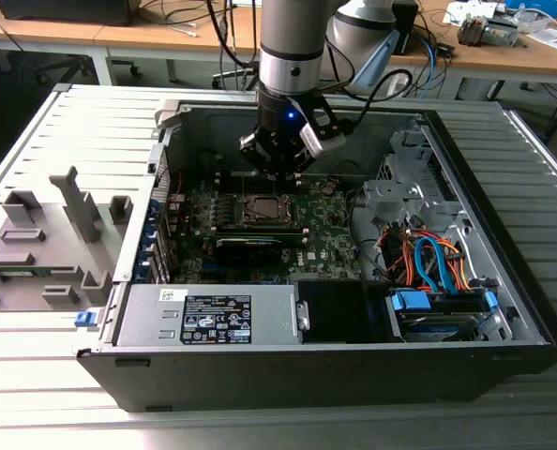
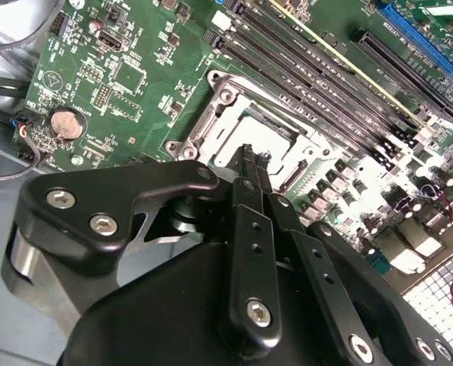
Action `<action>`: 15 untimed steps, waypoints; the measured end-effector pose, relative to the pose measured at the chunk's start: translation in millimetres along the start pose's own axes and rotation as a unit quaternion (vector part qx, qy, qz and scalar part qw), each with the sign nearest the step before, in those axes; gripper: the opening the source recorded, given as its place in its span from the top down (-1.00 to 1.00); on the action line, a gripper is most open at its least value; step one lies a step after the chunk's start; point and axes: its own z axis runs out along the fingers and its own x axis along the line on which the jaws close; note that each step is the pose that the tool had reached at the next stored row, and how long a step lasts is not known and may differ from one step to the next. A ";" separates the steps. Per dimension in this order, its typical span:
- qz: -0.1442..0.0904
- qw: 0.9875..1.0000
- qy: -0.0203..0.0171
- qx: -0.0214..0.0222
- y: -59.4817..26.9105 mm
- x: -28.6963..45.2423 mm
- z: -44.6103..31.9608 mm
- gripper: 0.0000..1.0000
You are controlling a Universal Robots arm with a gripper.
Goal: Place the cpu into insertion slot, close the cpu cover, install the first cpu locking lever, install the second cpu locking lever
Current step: 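Install the first cpu locking lever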
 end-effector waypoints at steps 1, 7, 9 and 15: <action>-0.002 1.000 0.000 0.000 0.0 0.0 0.0 0.79; -0.014 1.000 0.000 0.000 0.0 0.0 0.0 0.79; -0.017 1.000 -0.001 0.000 0.0 0.0 0.0 0.79; -0.030 1.000 -0.001 0.000 0.0 0.0 0.0 0.79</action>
